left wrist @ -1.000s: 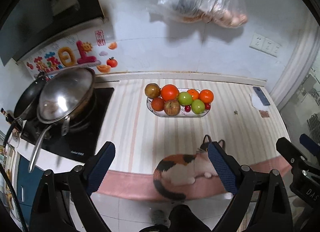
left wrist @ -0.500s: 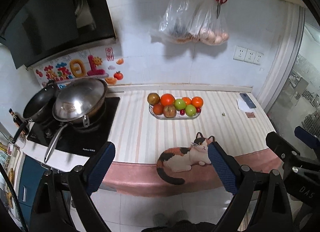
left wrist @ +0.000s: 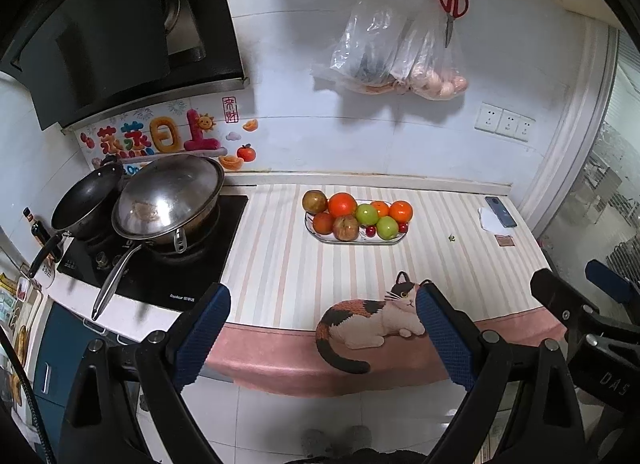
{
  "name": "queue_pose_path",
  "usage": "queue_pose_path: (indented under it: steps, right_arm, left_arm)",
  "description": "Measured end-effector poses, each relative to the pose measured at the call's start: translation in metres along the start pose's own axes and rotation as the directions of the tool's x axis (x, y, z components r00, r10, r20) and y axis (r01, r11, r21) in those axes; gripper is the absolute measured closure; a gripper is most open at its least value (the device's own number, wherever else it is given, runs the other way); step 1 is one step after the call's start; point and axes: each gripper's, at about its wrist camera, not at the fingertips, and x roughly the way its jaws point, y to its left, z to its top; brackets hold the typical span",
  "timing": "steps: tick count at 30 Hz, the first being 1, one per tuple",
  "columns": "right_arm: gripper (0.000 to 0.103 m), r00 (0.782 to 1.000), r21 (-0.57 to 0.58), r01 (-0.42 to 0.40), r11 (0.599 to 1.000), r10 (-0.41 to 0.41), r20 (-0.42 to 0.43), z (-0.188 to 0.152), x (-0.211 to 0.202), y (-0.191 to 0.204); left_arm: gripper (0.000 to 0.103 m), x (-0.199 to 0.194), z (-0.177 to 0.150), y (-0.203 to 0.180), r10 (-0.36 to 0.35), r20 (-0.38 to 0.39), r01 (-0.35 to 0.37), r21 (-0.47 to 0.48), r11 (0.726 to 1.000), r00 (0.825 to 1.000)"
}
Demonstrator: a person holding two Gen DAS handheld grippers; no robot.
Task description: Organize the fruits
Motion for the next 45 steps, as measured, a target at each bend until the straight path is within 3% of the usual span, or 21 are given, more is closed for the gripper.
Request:
queue_pose_path:
  steps: [11,23,45]
  right_arm:
    - [0.003,0.999,0.029,0.002,1.0,-0.001,-0.038,0.005,0.049,-0.007]
    - [0.003,0.995,0.035,0.002,0.999,0.001,-0.098,0.005,0.108,-0.011]
    - [0.003,0.996,0.029,0.005,1.0,-0.002,-0.093,-0.004,0.11,-0.011]
  left_arm:
    - [0.001,0.032,0.009,0.007,0.046,0.019,-0.046,-0.01,0.999,0.999]
    - [0.001,0.076,0.003,0.006,0.06,-0.062,-0.061,-0.01,0.998,0.996]
    - [0.001,0.07,0.001,-0.001,0.057,-0.05,-0.057,0.001,0.998,0.997]
